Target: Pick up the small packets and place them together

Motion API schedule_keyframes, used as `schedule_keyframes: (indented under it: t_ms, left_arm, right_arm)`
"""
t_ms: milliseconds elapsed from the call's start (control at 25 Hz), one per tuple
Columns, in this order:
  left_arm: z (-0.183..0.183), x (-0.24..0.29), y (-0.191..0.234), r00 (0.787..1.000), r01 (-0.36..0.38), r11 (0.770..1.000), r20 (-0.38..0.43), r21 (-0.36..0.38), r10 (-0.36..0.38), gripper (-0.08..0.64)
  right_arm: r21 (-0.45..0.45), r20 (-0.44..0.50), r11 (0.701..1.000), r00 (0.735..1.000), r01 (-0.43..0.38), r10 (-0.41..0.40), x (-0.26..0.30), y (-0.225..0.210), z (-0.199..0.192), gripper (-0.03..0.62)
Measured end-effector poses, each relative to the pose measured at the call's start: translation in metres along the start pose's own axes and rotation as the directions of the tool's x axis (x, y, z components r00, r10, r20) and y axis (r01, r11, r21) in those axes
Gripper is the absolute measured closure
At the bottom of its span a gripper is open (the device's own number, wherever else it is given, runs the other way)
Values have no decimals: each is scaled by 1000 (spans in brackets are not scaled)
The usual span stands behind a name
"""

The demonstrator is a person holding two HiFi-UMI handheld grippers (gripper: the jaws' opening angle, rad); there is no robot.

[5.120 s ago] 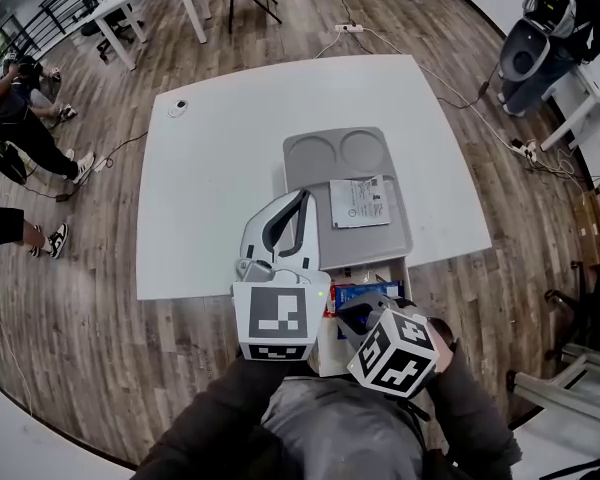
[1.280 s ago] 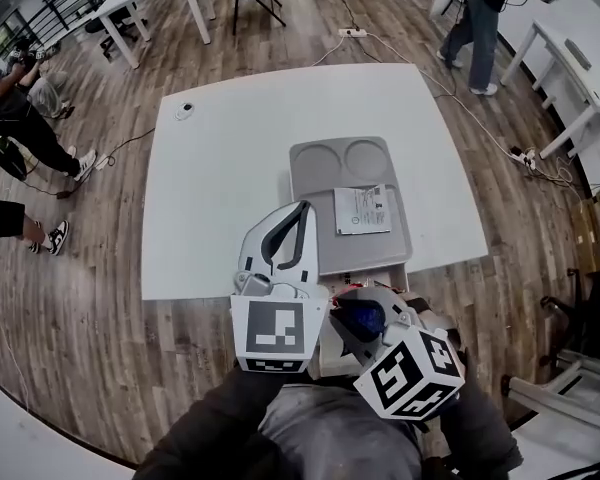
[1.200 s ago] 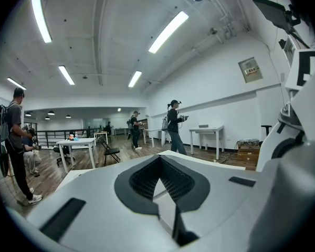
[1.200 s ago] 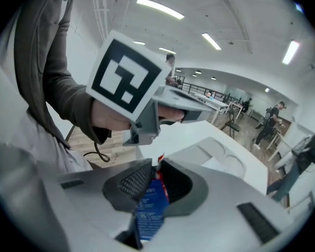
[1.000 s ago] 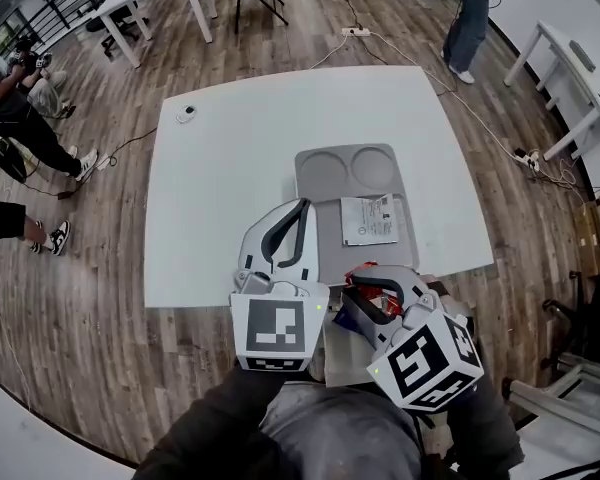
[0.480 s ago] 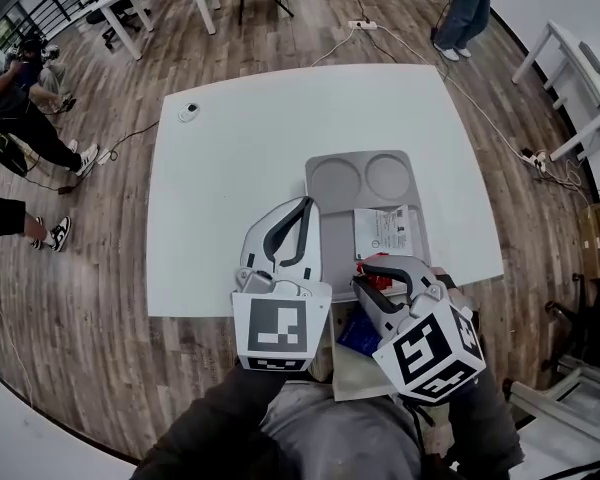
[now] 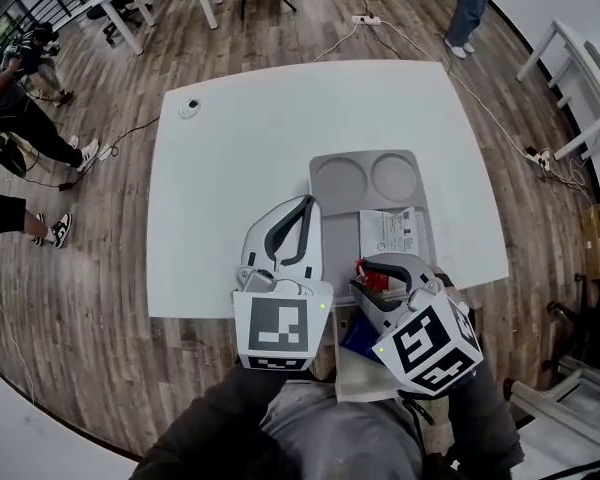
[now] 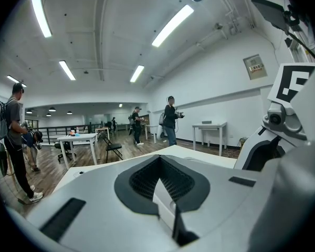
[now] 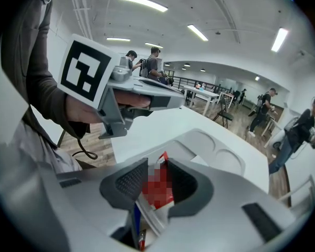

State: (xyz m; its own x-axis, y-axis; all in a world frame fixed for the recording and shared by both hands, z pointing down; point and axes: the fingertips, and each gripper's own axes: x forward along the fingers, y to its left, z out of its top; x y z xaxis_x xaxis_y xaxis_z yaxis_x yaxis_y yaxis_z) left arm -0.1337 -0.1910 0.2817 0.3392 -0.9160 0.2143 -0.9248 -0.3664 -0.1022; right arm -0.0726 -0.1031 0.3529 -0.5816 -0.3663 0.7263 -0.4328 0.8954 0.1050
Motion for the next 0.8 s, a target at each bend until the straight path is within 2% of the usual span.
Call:
schedule_keyframes:
  t_ms: [240,800]
  left_arm:
    - [-4,-3,1,1000,-6,1000,-7,1,6,560]
    - [3,-14,-9,1000,-6,1000,17,11,6,560]
  right_arm:
    - [-6,-4,1000,1000,-23,23,5,7,-3,424]
    - [-34,20,999,1000,-1,2,-10,18,-2,422]
